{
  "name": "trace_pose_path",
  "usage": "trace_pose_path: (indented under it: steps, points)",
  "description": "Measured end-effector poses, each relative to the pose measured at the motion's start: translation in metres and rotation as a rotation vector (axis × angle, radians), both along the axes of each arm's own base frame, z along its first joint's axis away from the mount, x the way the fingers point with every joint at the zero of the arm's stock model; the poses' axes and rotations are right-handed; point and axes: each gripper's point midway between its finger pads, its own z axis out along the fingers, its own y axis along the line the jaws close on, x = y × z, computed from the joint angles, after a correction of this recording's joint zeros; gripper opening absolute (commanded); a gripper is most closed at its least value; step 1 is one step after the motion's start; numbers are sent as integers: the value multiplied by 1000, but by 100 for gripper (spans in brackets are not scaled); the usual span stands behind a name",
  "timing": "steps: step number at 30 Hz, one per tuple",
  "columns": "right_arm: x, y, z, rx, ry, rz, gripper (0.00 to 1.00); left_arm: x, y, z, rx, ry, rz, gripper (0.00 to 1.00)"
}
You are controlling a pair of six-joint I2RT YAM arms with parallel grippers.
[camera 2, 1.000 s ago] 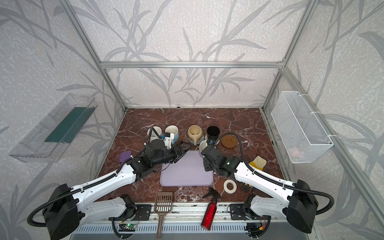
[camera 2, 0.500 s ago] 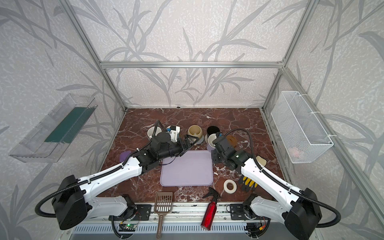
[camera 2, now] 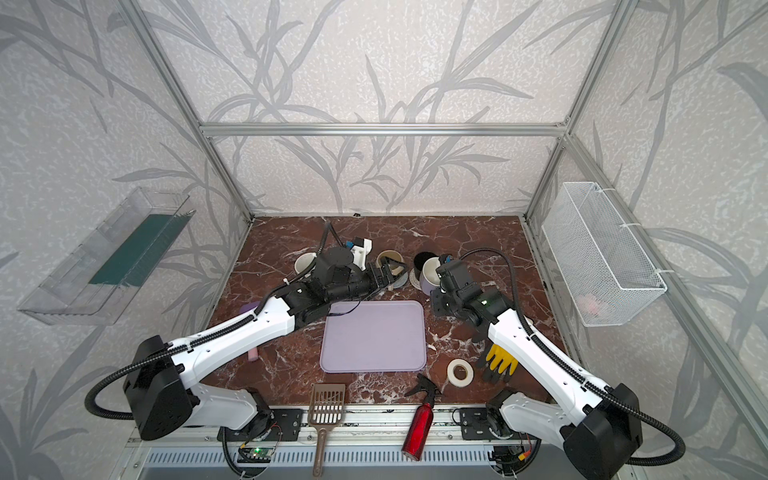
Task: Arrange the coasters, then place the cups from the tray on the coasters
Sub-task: 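Lift the lavender mug with right gripper and carry it toward the wooden coaster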
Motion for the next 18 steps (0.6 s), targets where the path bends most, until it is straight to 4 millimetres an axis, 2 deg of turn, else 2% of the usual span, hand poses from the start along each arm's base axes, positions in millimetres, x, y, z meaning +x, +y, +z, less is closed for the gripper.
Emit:
trace_pose_path:
  steps: [7, 12, 18]
  points:
    - [13, -21, 4, -1, 8, -55, 0, 3, -9, 1, 59, 3, -37, 99]
    - [25, -38, -5, -9, 43, -120, 0, 8, -17, 8, 84, -9, -65, 99]
    - [34, -52, -16, -7, 76, -168, 0, 17, -27, 3, 136, -7, -91, 99]
